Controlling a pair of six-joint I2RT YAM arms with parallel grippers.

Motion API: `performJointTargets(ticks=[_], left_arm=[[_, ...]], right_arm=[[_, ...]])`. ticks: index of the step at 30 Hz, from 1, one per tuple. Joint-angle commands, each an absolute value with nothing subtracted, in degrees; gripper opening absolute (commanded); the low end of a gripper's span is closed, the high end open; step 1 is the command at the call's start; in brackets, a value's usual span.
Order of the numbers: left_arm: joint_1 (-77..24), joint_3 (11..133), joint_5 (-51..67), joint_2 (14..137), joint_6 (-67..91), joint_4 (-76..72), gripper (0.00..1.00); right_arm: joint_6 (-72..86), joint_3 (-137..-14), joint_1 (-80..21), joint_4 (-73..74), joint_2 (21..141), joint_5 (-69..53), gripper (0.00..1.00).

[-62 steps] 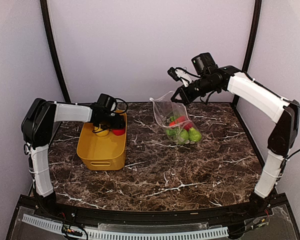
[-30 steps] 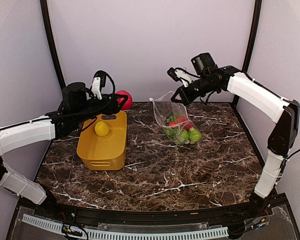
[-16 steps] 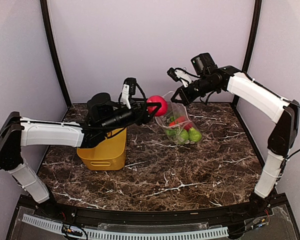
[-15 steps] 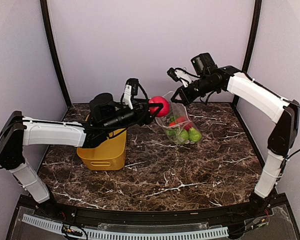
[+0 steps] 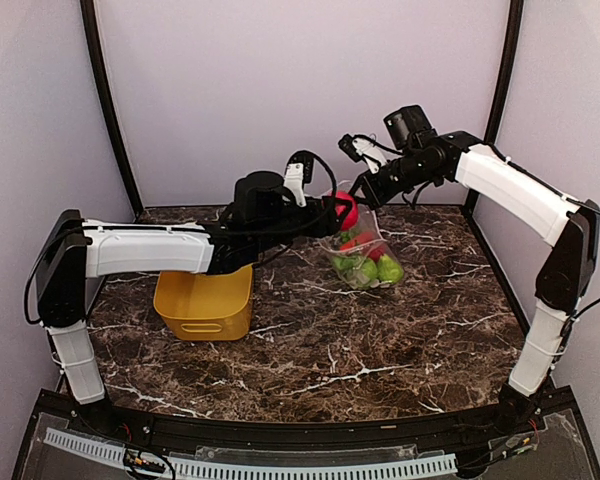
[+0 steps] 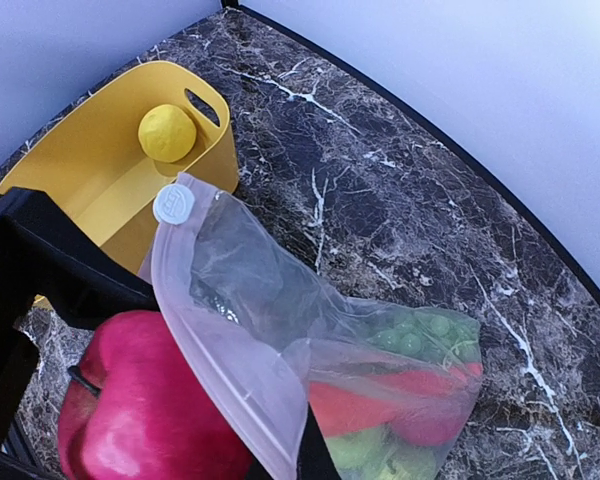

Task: Place the food in the zip-top bag and seal the zipper
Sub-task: Place the fake fruit in the zipper food storage bag.

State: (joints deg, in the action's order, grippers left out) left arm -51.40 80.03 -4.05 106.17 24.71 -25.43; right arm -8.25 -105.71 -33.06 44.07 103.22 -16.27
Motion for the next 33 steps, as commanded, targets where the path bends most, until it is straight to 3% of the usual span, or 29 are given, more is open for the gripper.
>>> performJointTargets(ticks=[1, 5, 12, 13, 15, 24, 33], left_arm=[[-51.4, 84.3, -7.8, 109.2, 27.2, -19.0, 0.38], [-51.4, 85.8, -10.4, 110.9, 27.8, -16.8, 0.39], [-51.4, 88.6, -13.4, 112.5, 27.9, -15.8, 0.72], [-51.4, 88.8, -12.9, 112.5, 27.4, -15.9, 0.9], [-51.4, 89.4, -12.4, 111.9, 26.8, -15.9, 0.98], [-51.8, 84.7, -10.5, 106.2, 25.6, -20.6, 0.99], [-53.2, 73.3, -11.4, 90.3, 18.7, -21.8, 0.99]], right_arm=[[-7.3, -105.8, -34.1, 44.5, 100.9, -18.8, 0.0], [-6.8, -106.4, -34.2, 44.8, 100.4, -19.4, 0.0], [-6.3, -107.5, -34.2, 45.4, 100.4, -20.8, 0.0], [-6.4, -107.5, -34.2, 45.4, 100.4, -20.7, 0.0], [-6.5, -107.3, -34.2, 45.4, 100.6, -20.5, 0.0], [-6.8, -107.8, -34.1, 45.4, 101.3, -19.3, 0.0], [-7.6, -106.9, -34.0, 45.2, 101.4, -18.5, 0.0]])
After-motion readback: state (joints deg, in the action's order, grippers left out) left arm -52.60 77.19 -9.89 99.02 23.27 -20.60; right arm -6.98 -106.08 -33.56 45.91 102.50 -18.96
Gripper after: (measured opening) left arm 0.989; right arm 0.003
